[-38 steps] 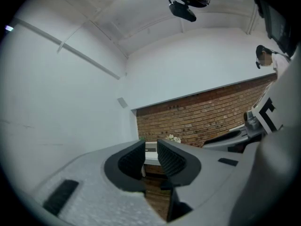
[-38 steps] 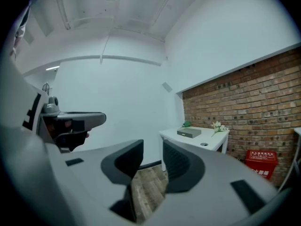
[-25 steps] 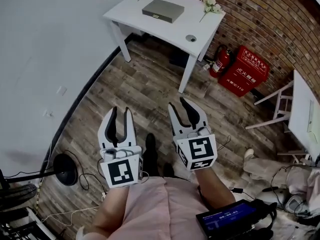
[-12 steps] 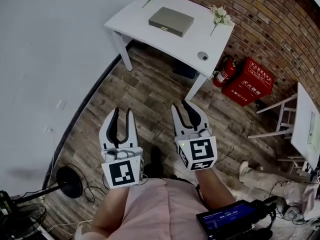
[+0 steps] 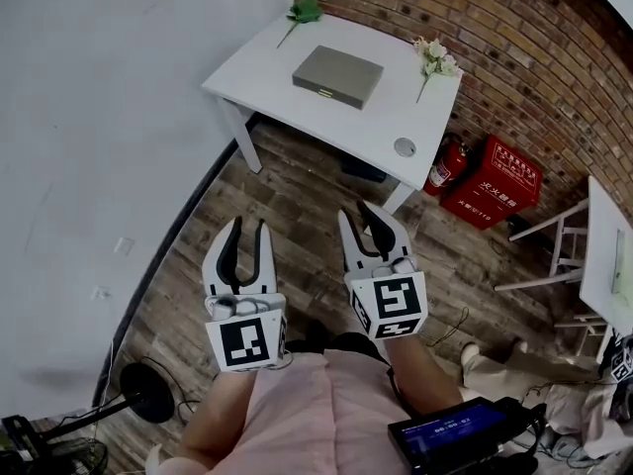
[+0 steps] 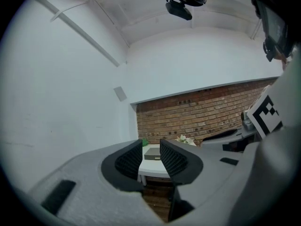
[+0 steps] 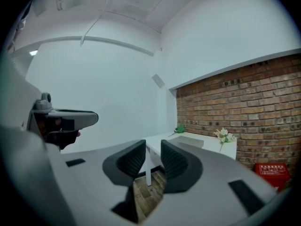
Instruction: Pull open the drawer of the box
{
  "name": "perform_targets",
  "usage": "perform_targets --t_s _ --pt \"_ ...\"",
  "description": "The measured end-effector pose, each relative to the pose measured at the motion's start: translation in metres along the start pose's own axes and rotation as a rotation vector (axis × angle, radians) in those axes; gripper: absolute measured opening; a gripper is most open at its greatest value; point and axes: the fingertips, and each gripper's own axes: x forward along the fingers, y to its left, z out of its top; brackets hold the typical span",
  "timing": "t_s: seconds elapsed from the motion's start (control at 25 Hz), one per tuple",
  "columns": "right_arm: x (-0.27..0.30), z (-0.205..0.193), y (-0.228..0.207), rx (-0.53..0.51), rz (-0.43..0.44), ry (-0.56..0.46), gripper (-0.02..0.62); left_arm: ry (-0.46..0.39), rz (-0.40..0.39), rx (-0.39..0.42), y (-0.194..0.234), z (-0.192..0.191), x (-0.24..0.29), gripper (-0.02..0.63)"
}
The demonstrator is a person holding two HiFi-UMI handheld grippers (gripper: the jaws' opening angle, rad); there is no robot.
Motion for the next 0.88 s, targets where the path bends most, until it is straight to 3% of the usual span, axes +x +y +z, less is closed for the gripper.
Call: perform_targets --t_s 0.24,0.48,0.88 --pt "0.022 -0.010 -0.011 0.025 -0.019 0.016 0.104 0.051 -0.028 -0.023 0.001 -0.016 0.026 0.123" --pt "0.053 -0.014 -0.029 0.038 -0.039 0.024 0.104 0.063 -0.044 0.009 0.007 -0.032 0.058 0.123" --pt "0.142 -0.014 -0.075 0.039 -0.063 0.072 0.104 0.117 -0.072 -0.033 0.020 -0.053 0.153 0.124"
